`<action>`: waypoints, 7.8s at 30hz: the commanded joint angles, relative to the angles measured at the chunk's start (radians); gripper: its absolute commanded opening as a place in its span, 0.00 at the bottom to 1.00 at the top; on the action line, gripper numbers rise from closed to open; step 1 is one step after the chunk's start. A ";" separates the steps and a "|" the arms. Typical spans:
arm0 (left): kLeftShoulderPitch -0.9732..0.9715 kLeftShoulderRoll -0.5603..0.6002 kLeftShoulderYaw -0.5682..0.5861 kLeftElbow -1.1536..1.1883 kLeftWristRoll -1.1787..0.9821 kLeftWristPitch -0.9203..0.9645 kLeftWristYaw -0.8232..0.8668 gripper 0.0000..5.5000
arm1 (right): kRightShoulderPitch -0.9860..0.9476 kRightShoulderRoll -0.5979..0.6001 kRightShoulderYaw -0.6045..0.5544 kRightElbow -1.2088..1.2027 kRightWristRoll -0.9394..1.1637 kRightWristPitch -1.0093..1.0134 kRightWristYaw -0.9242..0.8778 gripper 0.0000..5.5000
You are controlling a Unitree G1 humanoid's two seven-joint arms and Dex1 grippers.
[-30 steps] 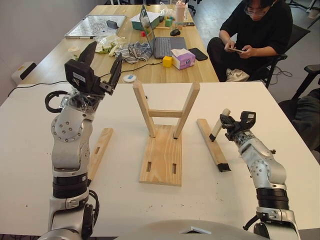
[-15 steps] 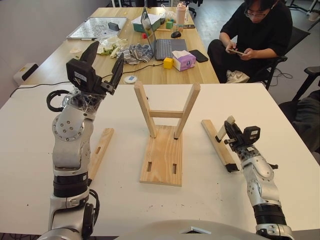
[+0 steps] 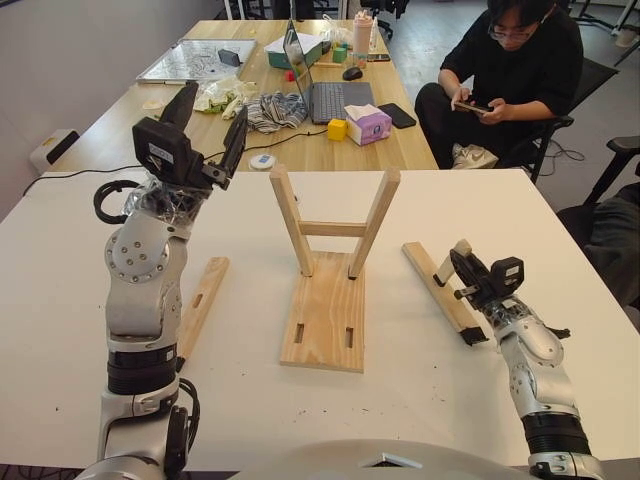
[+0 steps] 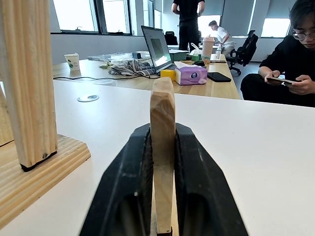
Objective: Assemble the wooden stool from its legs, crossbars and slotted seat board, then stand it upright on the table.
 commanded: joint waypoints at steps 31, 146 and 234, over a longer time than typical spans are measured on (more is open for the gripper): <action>0.092 -0.028 0.025 -0.094 0.017 0.022 0.064 0.57 | 0.022 -0.308 0.035 -0.350 -0.003 0.886 0.070 0.81; -0.037 -0.215 -0.085 -0.204 -1.129 0.498 -0.055 0.38 | -0.791 -0.488 -0.084 -0.456 0.853 1.345 0.395 0.81; 0.313 0.326 -0.093 0.134 -0.397 0.149 -0.945 0.37 | -0.713 -0.477 0.041 -0.197 0.488 1.175 0.649 0.77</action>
